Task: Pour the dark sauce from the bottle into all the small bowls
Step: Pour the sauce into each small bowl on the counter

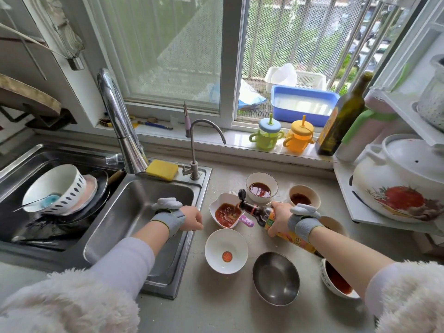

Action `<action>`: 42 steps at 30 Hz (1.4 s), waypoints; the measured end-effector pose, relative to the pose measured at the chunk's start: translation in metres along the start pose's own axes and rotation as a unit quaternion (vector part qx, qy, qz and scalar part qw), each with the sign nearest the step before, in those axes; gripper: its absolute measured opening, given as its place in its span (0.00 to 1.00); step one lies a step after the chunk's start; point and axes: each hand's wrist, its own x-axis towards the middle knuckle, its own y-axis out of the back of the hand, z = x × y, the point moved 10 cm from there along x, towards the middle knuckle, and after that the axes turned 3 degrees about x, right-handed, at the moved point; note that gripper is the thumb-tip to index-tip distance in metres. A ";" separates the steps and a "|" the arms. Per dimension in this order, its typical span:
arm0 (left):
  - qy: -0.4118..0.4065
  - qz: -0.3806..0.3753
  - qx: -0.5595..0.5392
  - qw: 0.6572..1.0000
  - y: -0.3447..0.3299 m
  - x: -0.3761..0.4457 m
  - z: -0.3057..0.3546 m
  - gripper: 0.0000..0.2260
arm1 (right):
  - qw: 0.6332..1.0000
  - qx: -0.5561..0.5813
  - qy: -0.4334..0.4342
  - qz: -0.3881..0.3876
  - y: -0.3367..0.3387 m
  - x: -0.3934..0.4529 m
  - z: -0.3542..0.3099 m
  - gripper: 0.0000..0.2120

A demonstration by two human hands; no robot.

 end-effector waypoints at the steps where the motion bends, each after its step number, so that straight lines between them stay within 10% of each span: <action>1: 0.001 0.000 -0.002 1.000 0.000 0.000 0.000 0.17 | 1.000 -0.001 0.001 -0.001 0.000 0.000 0.000 0.30; 42: -0.095 0.004 0.056 0.994 0.027 0.037 0.083 0.15 | 0.945 0.304 -0.056 0.109 0.033 -0.053 0.091 0.30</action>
